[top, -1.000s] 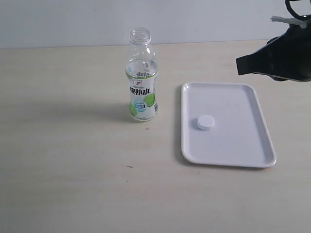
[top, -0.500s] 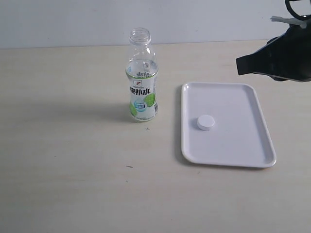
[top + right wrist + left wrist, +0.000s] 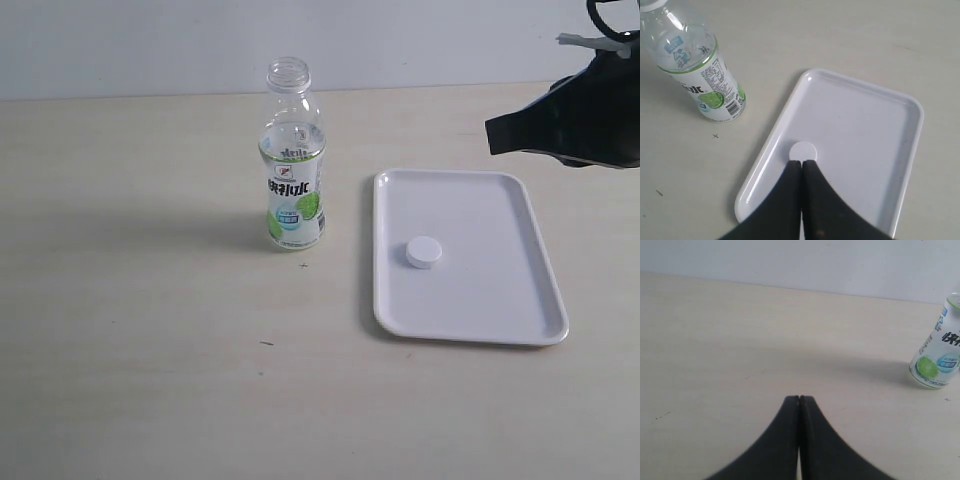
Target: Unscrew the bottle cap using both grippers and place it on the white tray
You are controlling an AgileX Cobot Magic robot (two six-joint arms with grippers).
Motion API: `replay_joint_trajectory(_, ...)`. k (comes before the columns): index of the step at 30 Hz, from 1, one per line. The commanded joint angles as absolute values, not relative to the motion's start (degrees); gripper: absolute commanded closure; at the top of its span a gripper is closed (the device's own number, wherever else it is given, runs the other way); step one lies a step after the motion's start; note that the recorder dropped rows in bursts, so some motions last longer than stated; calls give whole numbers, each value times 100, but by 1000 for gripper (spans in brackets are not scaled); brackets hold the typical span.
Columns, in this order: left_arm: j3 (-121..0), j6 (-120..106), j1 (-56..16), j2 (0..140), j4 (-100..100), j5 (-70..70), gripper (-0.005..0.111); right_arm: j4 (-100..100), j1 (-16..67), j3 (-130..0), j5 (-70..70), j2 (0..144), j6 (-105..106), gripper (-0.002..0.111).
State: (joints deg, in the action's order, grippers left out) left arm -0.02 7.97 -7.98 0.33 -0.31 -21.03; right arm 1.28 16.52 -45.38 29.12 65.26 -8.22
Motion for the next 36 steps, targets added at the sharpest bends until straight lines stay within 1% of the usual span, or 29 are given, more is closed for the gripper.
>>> replay_joint_trajectory(1,0,767,-794,0,-89,-2108,107,168,1623,-4522,2621,6487,-775,108)
replay_joint_trajectory(7,0,767,-794,0,-89,-2108,107,221,1623,-4433,2430,6459,-553,108)
replay_joint_trajectory(10,0,767,-794,0,-89,-2108,107,249,1623,-4253,2244,6211,-517,108)
replay_joint_trajectory(13,0,767,-794,0,-89,-2108,107,358,1581,-3786,1882,5478,-504,108)
replay_joint_trajectory(18,0,767,-794,0,-89,-2108,107,339,612,-2997,1791,3540,-543,108)
replay_joint_trajectory(20,0,767,-794,0,-89,-2108,107,408,569,-2937,1794,3141,-292,108)
replay_joint_trajectory(23,0,767,-794,0,-89,-2108,107,408,569,-2937,1843,2943,-262,108)
replay_joint_trajectory(27,0,767,-794,0,-89,-2108,107,360,569,-2859,2428,2933,-262,108)
replay_joint_trajectory(32,0,767,-794,0,-89,-2108,107,479,531,-2248,1698,2439,-262,108)
replay_joint_trajectory(36,0,767,-794,0,-89,-2108,107,493,303,-1803,1475,1913,-262,108)
